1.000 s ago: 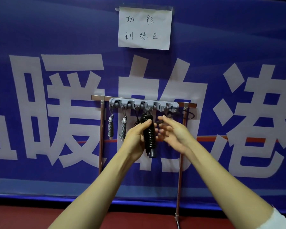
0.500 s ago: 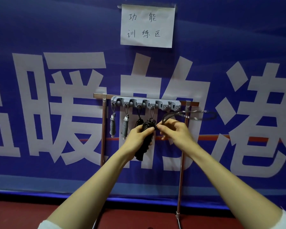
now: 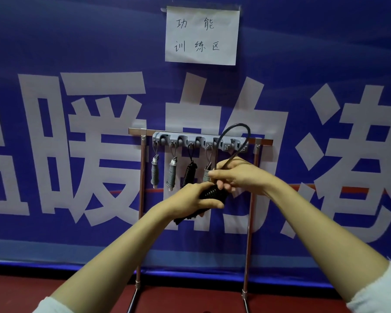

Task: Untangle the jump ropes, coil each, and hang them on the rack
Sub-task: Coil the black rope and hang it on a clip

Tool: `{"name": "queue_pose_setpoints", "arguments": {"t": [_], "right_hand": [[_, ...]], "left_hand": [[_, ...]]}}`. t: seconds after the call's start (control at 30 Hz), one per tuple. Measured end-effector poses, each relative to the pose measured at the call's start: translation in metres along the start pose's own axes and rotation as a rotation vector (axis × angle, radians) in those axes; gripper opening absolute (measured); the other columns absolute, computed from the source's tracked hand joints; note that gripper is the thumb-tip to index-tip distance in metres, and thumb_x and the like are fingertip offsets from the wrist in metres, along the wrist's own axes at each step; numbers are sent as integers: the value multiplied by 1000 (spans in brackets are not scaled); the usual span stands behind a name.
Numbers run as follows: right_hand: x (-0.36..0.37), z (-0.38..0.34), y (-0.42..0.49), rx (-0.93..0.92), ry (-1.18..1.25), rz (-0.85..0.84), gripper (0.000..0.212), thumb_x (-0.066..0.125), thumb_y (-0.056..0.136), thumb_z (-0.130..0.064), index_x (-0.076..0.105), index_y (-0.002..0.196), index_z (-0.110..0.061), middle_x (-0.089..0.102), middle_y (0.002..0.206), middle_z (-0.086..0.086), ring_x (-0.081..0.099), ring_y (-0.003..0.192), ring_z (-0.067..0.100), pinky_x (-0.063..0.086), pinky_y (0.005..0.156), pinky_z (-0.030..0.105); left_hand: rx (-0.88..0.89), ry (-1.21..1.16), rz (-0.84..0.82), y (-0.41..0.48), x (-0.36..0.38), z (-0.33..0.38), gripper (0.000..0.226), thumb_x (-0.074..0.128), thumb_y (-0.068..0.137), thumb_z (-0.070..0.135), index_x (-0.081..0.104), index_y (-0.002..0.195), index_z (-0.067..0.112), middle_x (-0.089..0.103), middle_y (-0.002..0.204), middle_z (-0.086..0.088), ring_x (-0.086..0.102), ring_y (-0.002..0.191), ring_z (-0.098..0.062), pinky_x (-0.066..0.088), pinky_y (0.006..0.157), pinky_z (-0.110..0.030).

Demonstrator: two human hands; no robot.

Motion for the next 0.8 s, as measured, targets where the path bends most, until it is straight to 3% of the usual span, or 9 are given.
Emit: {"name": "queue_pose_setpoints", "arguments": {"t": [0.13,0.2,0.27,0.4,0.6,0.73,0.8], "right_hand": [[2,-5,4,-80,-39,21,22,64,92,-28,65,77,-11,55,59,1,45,53,11,35,51,20],[3,-9,4,-93,-82,0,22,64,92,-30,67,77,-13,55,60,2,47,57,13,37,56,23],[3,-8,5,-77,-98,-4,21,64,92,-29,68,78,-14,55,61,1,49,59,14,40,59,23],[6,2,9,-37,108,56,19,65,91,-24,67,77,-12,52,55,-3,49,53,8,42,53,18],[8,23,8,98,284,130,22,63,93,-24,66,77,-9,47,52,-4,47,45,6,39,43,17],[14,38,13,216,445,150,20,63,93,-25,65,83,-7,44,50,-6,46,53,9,42,54,23],[15,45,16,259,523,178,19,64,91,-22,65,80,-7,48,54,-3,48,57,11,44,59,24]], "left_hand": [[-16,-35,48,-4,1,2,42,70,84,42,58,114,17,67,76,-19,61,57,-23,51,52,-33],[-2,-40,80,-7,2,5,32,71,83,45,61,99,18,66,71,-16,59,54,-20,50,52,-33],[0,-70,108,-12,4,9,37,69,83,48,64,93,13,69,75,-16,58,53,-17,51,53,-33],[-5,-160,136,-15,4,11,41,64,89,47,67,96,6,66,73,-9,54,53,-19,46,50,-29],[-37,-246,32,-19,6,10,43,55,96,41,63,104,0,61,76,-9,51,55,-20,41,49,-29],[-4,-269,17,-21,4,13,45,53,97,40,61,102,-4,63,83,-27,50,52,-20,42,46,-24],[-6,-273,44,-22,4,13,42,50,99,37,57,103,-5,63,82,-28,49,53,-23,40,47,-26]]}}
Point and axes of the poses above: each hand's wrist, its own y-axis towards the middle knuckle, its own x-axis out of the palm, z = x × y, the point moved 5 cm from there along y, towards the middle knuckle
